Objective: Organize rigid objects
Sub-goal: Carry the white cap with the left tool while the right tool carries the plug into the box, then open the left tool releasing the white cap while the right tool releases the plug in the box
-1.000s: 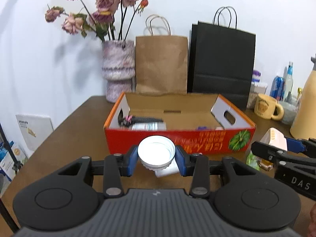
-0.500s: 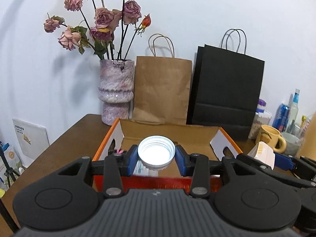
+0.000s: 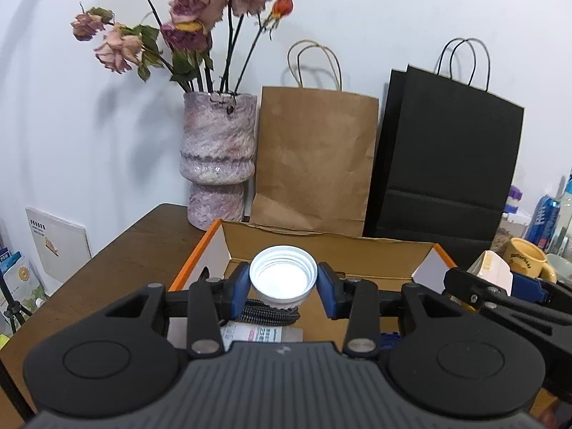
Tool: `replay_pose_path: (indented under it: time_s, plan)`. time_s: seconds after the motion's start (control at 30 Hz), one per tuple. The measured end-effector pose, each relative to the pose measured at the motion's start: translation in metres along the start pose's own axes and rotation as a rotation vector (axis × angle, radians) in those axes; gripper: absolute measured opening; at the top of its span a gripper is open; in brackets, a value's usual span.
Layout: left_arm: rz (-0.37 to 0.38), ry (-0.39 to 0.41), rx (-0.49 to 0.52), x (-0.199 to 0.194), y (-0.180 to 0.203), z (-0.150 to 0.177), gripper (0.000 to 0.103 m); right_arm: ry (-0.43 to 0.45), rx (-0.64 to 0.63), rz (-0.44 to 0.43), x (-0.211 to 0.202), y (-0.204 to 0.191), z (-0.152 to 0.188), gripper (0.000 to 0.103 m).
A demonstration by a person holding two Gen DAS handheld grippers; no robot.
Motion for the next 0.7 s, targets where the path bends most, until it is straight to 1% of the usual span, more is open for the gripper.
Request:
replay_pose_path:
  time_s: [0.43,0.7]
  plan:
    - [-0.023,-0.071,0.045,0.059,-0.012,0.007,0.041,-0.114,-0.055,-0.010,0.067,-0.009,0.013,0.052]
    - [-0.045,-0.100,0.059,0.076,-0.023,0.012,0.041,-0.164,-0.098,0.001,0.090,-0.010,0.026,0.052]
Point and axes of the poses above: each gripper's, at about its wrist camera, not at the fingertips, and x roughly the way its jaws point, y to its right, z to its underside, the point moved 9 cm from there along x, roughly the way its jaws point, and after that the axes turned 14 degrees about z, right-handed, at the moved point
